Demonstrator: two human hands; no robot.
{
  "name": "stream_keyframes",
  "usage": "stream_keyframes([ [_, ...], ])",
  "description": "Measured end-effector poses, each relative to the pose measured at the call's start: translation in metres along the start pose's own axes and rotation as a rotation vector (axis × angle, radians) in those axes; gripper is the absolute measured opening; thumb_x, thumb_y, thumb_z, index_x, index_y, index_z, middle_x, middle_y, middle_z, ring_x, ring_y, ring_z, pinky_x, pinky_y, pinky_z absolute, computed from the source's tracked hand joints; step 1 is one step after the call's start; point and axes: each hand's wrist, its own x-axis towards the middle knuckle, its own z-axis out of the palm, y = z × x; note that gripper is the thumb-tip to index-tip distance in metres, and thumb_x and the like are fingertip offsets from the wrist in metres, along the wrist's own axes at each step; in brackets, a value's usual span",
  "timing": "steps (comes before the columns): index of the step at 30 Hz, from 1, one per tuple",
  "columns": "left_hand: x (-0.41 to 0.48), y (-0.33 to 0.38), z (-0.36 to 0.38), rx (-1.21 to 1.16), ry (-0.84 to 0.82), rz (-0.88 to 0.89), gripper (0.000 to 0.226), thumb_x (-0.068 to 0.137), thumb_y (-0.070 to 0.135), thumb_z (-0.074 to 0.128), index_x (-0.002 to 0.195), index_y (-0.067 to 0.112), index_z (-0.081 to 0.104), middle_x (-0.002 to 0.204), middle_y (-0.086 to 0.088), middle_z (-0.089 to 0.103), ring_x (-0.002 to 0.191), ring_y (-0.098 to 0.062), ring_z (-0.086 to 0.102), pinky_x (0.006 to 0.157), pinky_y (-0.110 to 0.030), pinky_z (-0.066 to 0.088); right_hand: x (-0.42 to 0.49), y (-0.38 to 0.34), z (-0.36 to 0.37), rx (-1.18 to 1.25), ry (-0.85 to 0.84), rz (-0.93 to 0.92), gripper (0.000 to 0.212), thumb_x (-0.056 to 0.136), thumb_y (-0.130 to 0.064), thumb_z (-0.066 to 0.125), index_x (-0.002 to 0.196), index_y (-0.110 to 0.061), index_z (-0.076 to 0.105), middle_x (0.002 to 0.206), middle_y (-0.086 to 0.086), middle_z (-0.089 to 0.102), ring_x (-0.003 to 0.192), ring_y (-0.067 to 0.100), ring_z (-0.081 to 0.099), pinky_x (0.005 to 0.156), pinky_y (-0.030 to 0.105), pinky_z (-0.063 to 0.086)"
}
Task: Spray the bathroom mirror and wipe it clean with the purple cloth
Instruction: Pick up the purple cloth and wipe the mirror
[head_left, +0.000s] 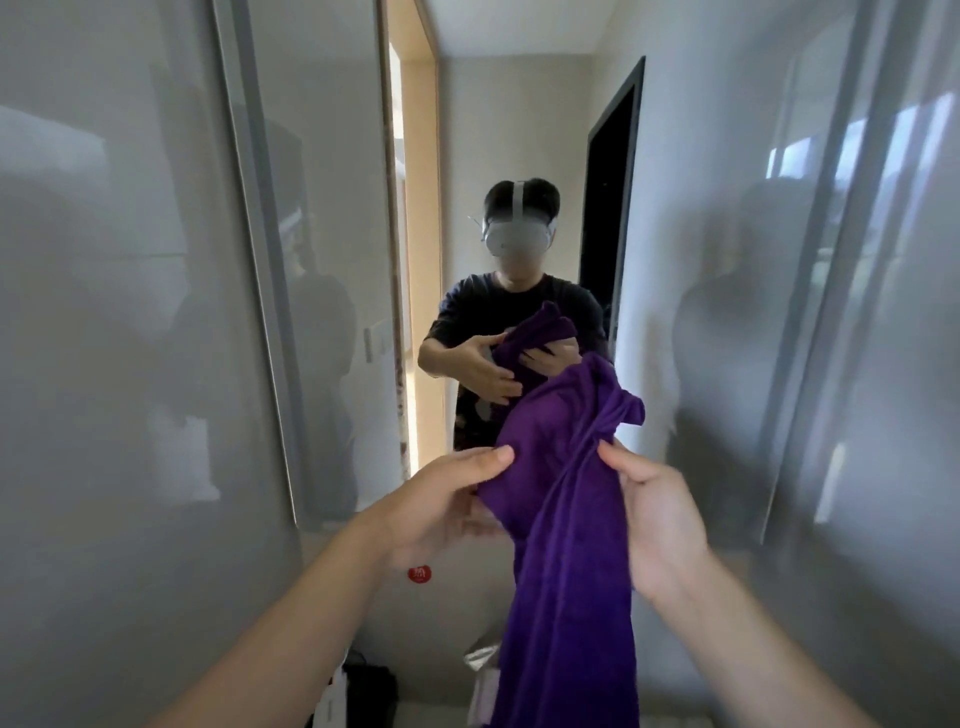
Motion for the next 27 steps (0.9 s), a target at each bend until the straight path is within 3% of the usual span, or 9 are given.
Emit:
stream_keyframes([
  [3, -0.004, -0.013, 0.016, -0.074, 0.015, 0.027, 0.035, 0.087, 0.025, 0.069, 0.117, 0.005, 0.066, 0.103, -0.010, 0.075, 0.096, -0.023, 0.072, 0.084, -0.037, 0.057, -0.017, 0.009, -0.011, -0.004, 0.079, 0.005, 0.048, 0.085, -0.018, 0.055, 0.131, -0.007, 0.064, 0.125, 0.019, 0.070, 0.119, 0.041, 0.063, 0.101, 0.052, 0.048],
  [6, -0.001, -0.024, 0.032, 0.084, 0.148, 0.095, 0.023, 0.090, 0.013, 0.069, 0.113, 0.009, 0.067, 0.102, -0.009, 0.077, 0.093, -0.024, 0.074, 0.078, -0.040, 0.061, -0.030, 0.018, -0.027, 0.029, 0.149, 0.041, 0.040, 0.091, -0.014, 0.047, 0.126, -0.005, 0.065, 0.120, 0.022, 0.071, 0.116, 0.044, 0.063, 0.098, 0.054, 0.048],
  [9, 0.003, -0.035, 0.048, 0.375, 0.300, 0.185, 0.013, 0.089, 0.021, 0.071, 0.099, 0.013, 0.068, 0.094, -0.008, 0.075, 0.086, -0.023, 0.073, 0.076, -0.048, 0.061, -0.043, 0.029, -0.046, 0.052, 0.207, 0.121, 0.042, 0.091, -0.022, 0.042, 0.118, -0.004, 0.069, 0.114, 0.022, 0.073, 0.108, 0.041, 0.066, 0.093, 0.052, 0.049],
  [11, 0.005, -0.039, 0.055, 0.481, 0.324, 0.197, 0.017, 0.086, 0.030, 0.074, 0.094, 0.016, 0.068, 0.088, -0.004, 0.074, 0.082, -0.019, 0.072, 0.076, -0.044, 0.061, -0.052, 0.032, -0.062, 0.064, 0.211, 0.126, 0.047, 0.092, -0.034, 0.039, 0.111, -0.005, 0.072, 0.111, 0.021, 0.074, 0.105, 0.039, 0.067, 0.094, 0.051, 0.048],
  [15, 0.006, -0.038, 0.062, 0.495, 0.285, 0.168, 0.023, 0.086, 0.035, 0.074, 0.099, 0.017, 0.069, 0.091, 0.002, 0.075, 0.084, -0.014, 0.073, 0.077, -0.034, 0.061, -0.069, 0.026, -0.082, -0.094, 0.089, 0.115, 0.070, 0.094, -0.066, 0.040, 0.132, -0.014, 0.065, 0.131, 0.016, 0.067, 0.123, 0.036, 0.059, 0.109, 0.053, 0.041],
  [18, 0.005, -0.032, 0.064, 0.487, 0.243, 0.192, 0.024, 0.086, 0.029, 0.074, 0.103, 0.014, 0.068, 0.095, -0.001, 0.076, 0.087, -0.016, 0.073, 0.080, -0.034, 0.061, -0.073, 0.021, -0.075, -0.400, 0.133, 0.008, 0.045, 0.088, -0.038, 0.069, 0.127, -0.015, 0.067, 0.120, 0.009, 0.074, 0.111, 0.027, 0.069, 0.092, 0.041, 0.053],
  [21, 0.004, -0.028, 0.058, 0.531, 0.219, 0.262, 0.013, 0.085, 0.018, 0.075, 0.093, 0.015, 0.064, 0.088, -0.003, 0.071, 0.082, -0.019, 0.069, 0.078, -0.039, 0.057, -0.074, 0.016, -0.073, -0.479, 0.225, -0.094, 0.027, 0.090, -0.009, 0.070, 0.116, -0.011, 0.071, 0.108, 0.009, 0.078, 0.102, 0.026, 0.074, 0.088, 0.039, 0.056],
  [24, 0.007, -0.031, 0.049, 0.554, 0.209, 0.304, 0.023, 0.081, 0.003, 0.075, 0.085, 0.022, 0.064, 0.085, -0.001, 0.069, 0.080, -0.018, 0.065, 0.076, -0.038, 0.055, -0.078, 0.003, -0.080, -0.517, 0.268, -0.118, 0.020, 0.091, -0.004, 0.067, 0.110, -0.009, 0.073, 0.105, 0.012, 0.078, 0.100, 0.029, 0.074, 0.092, 0.042, 0.058],
  [27, 0.011, -0.047, 0.051, 0.542, 0.169, 0.276, 0.030, 0.080, -0.005, 0.074, 0.093, 0.020, 0.066, 0.090, -0.003, 0.070, 0.085, -0.016, 0.068, 0.078, -0.035, 0.058, -0.083, -0.003, -0.094, -0.581, 0.283, -0.116, 0.016, 0.095, -0.006, 0.063, 0.105, -0.011, 0.074, 0.101, 0.011, 0.079, 0.096, 0.026, 0.075, 0.093, 0.044, 0.058],
])
